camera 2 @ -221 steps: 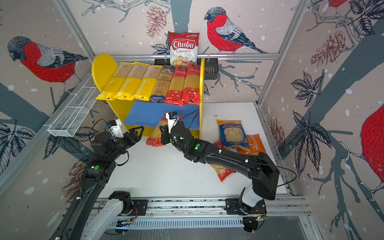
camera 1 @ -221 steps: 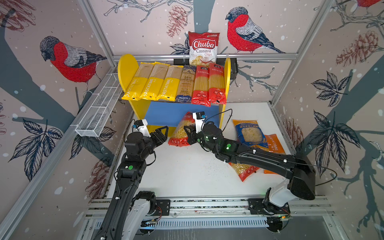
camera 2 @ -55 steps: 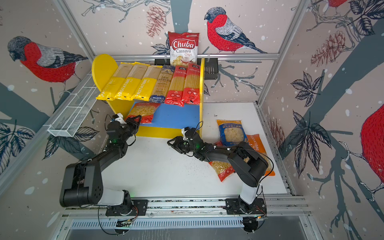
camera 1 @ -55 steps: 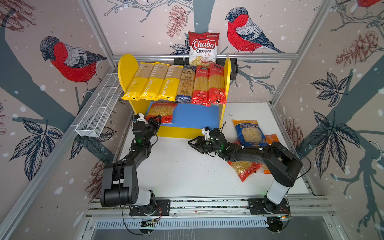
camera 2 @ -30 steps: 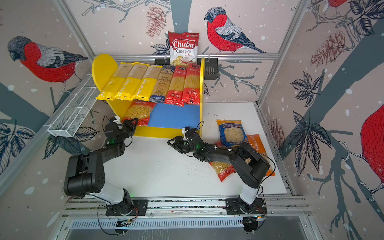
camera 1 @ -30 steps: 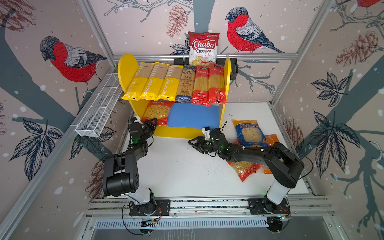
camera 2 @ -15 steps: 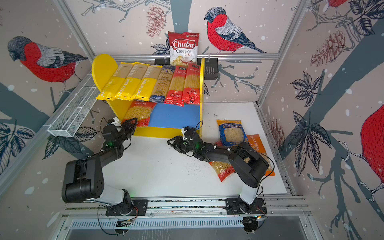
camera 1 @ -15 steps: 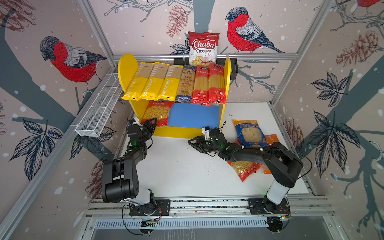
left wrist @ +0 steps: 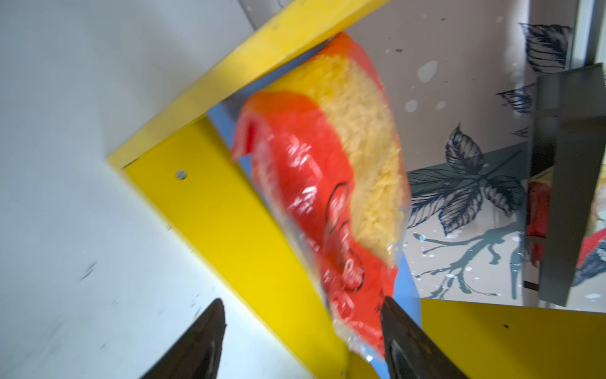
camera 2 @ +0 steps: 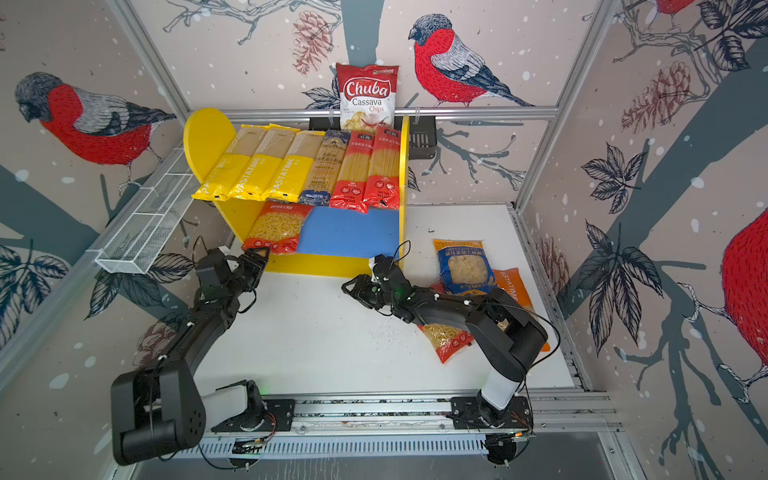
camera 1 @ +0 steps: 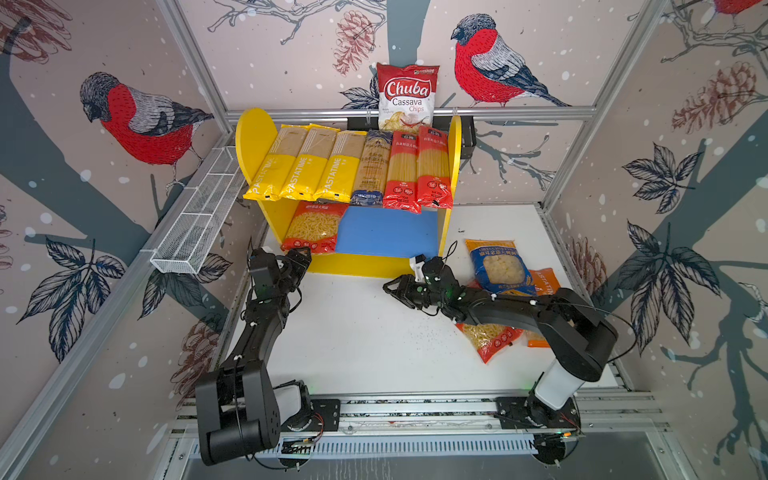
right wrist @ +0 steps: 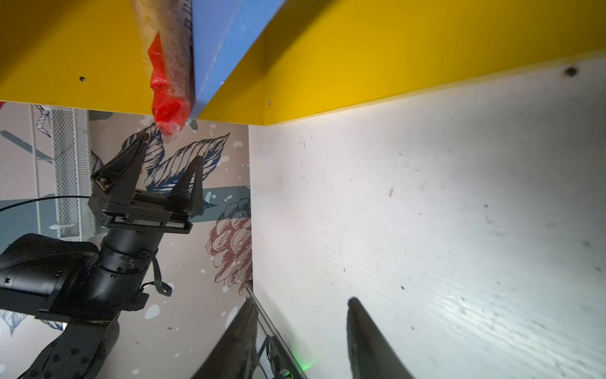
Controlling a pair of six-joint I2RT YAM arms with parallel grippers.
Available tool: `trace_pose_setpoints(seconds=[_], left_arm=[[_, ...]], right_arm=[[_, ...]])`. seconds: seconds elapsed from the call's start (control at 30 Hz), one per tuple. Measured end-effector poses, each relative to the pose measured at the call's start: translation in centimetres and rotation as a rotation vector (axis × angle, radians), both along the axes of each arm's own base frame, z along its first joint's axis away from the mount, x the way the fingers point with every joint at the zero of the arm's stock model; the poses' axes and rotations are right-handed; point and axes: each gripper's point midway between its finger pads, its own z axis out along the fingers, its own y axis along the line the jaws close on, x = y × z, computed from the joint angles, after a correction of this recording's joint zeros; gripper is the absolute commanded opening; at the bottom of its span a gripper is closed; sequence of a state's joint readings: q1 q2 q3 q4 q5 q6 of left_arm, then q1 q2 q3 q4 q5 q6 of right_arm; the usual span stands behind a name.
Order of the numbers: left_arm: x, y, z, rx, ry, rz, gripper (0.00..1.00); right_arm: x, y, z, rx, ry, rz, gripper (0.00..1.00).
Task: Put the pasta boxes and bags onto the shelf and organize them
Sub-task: 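Withdraw the left gripper while the right lowers to the second fusilli bag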
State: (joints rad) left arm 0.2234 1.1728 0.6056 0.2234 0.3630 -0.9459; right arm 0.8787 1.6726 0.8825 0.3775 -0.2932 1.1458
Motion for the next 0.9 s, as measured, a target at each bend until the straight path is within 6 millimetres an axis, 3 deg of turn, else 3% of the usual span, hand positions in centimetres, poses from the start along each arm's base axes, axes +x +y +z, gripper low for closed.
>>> trace_pose_setpoints(seconds=[0.13,0.3,0.47,0.57,0.67,0.73,0.83,0.9], left_arm=[[-1.5,-1.5,0.6,0.067,0.003,-0.035,0.74],[-3.6,-8.3,0.5,0.171,-0.01,-0.224,0.74],[-8.0,-16.5,-2.3,0.236,0.006,-0.451,0.74],[-10.6,-20.3,-3.5,0.277,-0.013,-0.556,0.74],[-11.8,-22.4,-4.4,0.298,-0.024,-0.608,0.74],[-12.0,-23.4,-4.9,0.307,-0.032,-0.626,0.74],[-11.7,-24.7,-5.1,0.308,-0.041,-0.644,0.74],[-11.3,-25.3,-5.0,0.304,-0.051,-0.65,0.73]], right_arm=[[-0.6,-2.8,-0.6,-0.094,-0.046,-0.042,0.46],[0.3,-7.7,-1.8,-0.273,-0.096,-0.136,0.48],[1.1,-15.8,-2.8,-0.466,-0.094,-0.293,0.5],[0.6,-19.8,-2.7,-0.569,-0.099,-0.368,0.52],[-0.2,-22.7,-3.3,-0.668,-0.086,-0.419,0.52],[-1.1,-24.3,-4.7,-0.736,-0.063,-0.429,0.52],[-2.3,-25.4,-7.3,-0.794,-0.024,-0.416,0.52],[-2.4,-24.8,-8.1,-0.785,-0.032,-0.407,0.52]])
